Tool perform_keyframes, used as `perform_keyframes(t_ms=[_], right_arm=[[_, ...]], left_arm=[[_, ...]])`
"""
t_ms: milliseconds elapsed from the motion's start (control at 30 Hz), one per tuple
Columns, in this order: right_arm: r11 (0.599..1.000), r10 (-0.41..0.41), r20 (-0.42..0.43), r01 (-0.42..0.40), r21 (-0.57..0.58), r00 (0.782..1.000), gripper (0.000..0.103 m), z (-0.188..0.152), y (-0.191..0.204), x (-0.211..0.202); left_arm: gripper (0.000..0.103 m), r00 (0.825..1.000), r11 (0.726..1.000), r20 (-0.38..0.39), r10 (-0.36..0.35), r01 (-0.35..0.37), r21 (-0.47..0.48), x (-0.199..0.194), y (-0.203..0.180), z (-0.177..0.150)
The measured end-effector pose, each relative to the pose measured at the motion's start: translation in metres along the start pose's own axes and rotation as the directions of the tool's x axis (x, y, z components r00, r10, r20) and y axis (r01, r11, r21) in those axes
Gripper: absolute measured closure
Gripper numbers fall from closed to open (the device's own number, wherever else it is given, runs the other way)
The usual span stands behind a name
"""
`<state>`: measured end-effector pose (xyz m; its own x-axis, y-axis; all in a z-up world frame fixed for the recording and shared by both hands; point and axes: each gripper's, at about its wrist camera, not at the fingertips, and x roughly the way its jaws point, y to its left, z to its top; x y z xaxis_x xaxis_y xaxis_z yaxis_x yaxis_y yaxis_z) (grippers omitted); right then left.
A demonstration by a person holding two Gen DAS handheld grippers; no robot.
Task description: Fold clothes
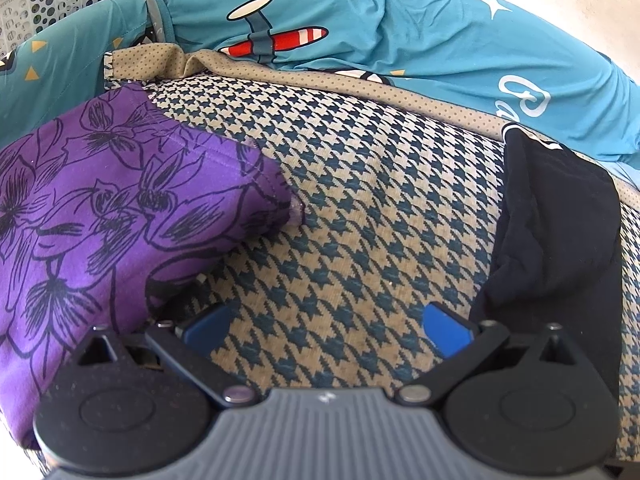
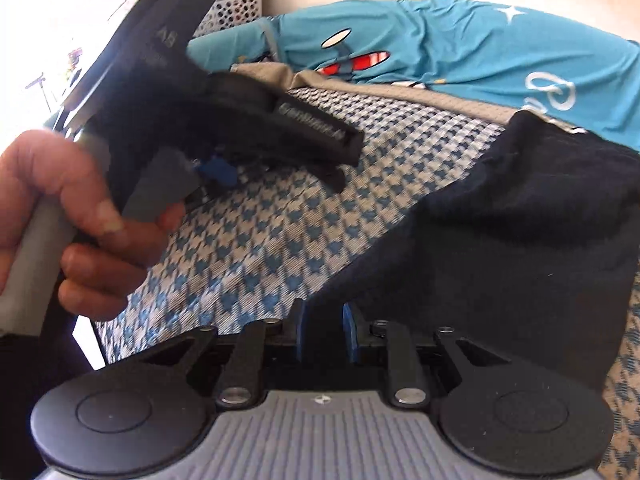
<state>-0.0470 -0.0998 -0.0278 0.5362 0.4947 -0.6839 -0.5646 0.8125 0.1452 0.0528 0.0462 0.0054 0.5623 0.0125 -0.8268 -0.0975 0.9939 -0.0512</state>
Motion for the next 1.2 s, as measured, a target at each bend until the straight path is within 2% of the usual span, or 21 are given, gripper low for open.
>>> perform_keyframes(t_ms=[167,400,533,800,1033,1200], right_arm=[[1.000,0.024,0.008,-0.024,0.002,1.000,0.082,-0.004,0.004,0.009],[0.999,0.030,0.001,-0.030,-0.021,1.000,0.083,-0.001,0.003,0.000],[0.999,-0.028,0.025,0.028,-0.026,0.999,0.082,0.004,-0.002,-0.011],[0.990,-0.137,0.061,0.134,0.050,0.989,0.082,0.009,-0.034,-0.028],[0.970,-0.206,0.074,0.194,0.148,0.976,0.081,0.008,-0.068,-0.040],[0.946,-0.258,0.096,0.231,0.229,0.961,0.074,0.011,-0.101,-0.046]], left_arm=[[0.000,1.000,1.000,-0.015,-0.014,0.014,0.018,0.006,-0.006,-0.001],[0.000,0.999,0.998,-0.013,-0.029,0.030,0.050,0.014,-0.027,0.000],[0.000,0.999,0.997,-0.007,-0.045,0.046,0.060,0.018,-0.041,0.001],[0.000,0.999,0.995,-0.010,-0.053,0.054,0.079,0.030,-0.067,0.003],[0.000,0.998,0.998,-0.029,-0.049,0.050,0.035,0.046,-0.073,0.008],[0.000,0.999,0.998,-0.023,-0.028,0.029,0.050,0.051,-0.076,0.007]])
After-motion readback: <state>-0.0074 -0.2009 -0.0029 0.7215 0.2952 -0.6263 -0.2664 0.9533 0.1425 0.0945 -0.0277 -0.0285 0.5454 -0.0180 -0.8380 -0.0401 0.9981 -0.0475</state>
